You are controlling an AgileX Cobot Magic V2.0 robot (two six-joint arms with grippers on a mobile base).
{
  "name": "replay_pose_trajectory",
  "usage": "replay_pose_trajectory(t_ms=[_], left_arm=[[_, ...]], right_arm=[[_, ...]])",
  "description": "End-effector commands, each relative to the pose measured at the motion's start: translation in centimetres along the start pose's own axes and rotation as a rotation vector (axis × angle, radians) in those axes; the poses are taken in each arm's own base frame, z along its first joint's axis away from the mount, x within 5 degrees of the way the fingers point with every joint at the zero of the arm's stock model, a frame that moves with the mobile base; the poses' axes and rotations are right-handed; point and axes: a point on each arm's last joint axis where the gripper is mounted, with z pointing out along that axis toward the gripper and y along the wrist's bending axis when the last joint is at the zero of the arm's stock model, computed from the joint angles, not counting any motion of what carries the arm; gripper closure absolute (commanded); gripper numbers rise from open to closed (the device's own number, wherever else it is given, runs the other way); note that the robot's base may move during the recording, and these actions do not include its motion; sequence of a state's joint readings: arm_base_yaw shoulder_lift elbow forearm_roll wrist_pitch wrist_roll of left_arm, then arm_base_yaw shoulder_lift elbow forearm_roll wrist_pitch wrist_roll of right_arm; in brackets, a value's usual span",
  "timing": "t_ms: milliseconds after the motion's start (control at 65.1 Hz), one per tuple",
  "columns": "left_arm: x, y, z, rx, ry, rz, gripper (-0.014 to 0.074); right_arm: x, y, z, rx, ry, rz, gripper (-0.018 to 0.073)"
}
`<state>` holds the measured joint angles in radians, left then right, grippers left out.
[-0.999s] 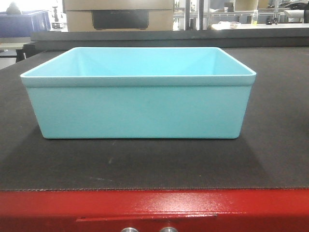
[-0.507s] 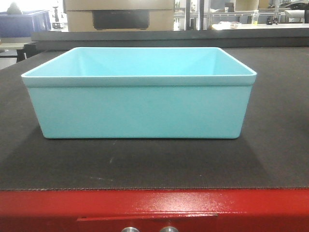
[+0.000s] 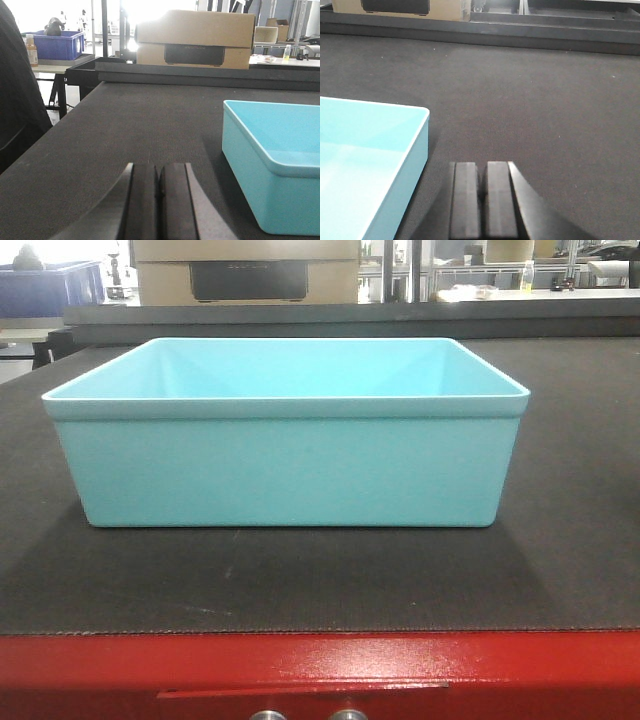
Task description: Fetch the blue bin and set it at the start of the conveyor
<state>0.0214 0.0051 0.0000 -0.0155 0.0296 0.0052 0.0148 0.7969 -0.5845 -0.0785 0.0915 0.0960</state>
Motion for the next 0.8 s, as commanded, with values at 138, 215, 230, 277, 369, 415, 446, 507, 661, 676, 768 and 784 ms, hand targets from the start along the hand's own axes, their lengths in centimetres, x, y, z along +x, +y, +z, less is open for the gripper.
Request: replay_pose_trajectory(t_ms=[138,215,230,277,369,415,446,507,661,676,768,784], left_arm=[[-0.05,0.01,-0.04,-0.003,-0.007,-0.002,0.0707],[-0.05,0.01,-0.04,-0.003,-0.007,-0.002,0.0707],[-0.05,0.01,-0.04,-0.003,-0.007,-0.002,0.0707],[-0.05,0.01,-0.04,-0.003,-0.007,-0.002,0.0707],[-0.05,0.01,-0.04,-0.003,-0.007,-0.002,0.0707],[-0.05,0.01,-0.04,-0.003,-0.007,-0.002,0.0707],[-0.05,0.01,-0.04,-0.003,-0.007,-0.002,0.0707],[-0.05,0.01,-0.04,-0.003,-0.007,-0.002,0.0707],[-0.05,0.01,-0.04,-0.003,-0.007,-0.002,0.0707],[-0.05,0.01,-0.04,-0.003,-0.007,-0.002,0.0707],[-0.05,0.01,-0.04,-0.003,-0.007,-0.002,0.0707],[-0.05,0.01,-0.04,-0.003,-0.007,-0.002,0.0707]], right_arm=[[-0.14,-0.05,-0.11,0.002,-0.024,-0.016,0.0721],[-0.14,-0.05,-0.11,0.002,-0.024,-0.016,0.0721],[-0.14,-0.05,-0.11,0.002,-0.024,-0.016,0.0721],[-0.14,-0.05,-0.11,0.002,-0.024,-0.016,0.0721],[-0.14,-0.05,-0.11,0.002,-0.024,-0.016,0.0721],[-0.14,-0.05,-0.11,0.002,-0.024,-0.016,0.0721],[-0.14,-0.05,-0.11,0.002,-0.024,-0.016,0.0721],[-0.14,-0.05,-0.11,0.002,-0.024,-0.016,0.0721],[-0.14,-0.05,-0.11,0.002,-0.024,-0.016,0.0721],[-0.14,-0.05,-0.11,0.002,-0.024,-0.016,0.0721],[-0.14,-0.05,-0.11,0.002,-0.024,-0.016,0.0721],[-0.14,-0.05,-0.11,0.002,-0.024,-0.016,0.0721]])
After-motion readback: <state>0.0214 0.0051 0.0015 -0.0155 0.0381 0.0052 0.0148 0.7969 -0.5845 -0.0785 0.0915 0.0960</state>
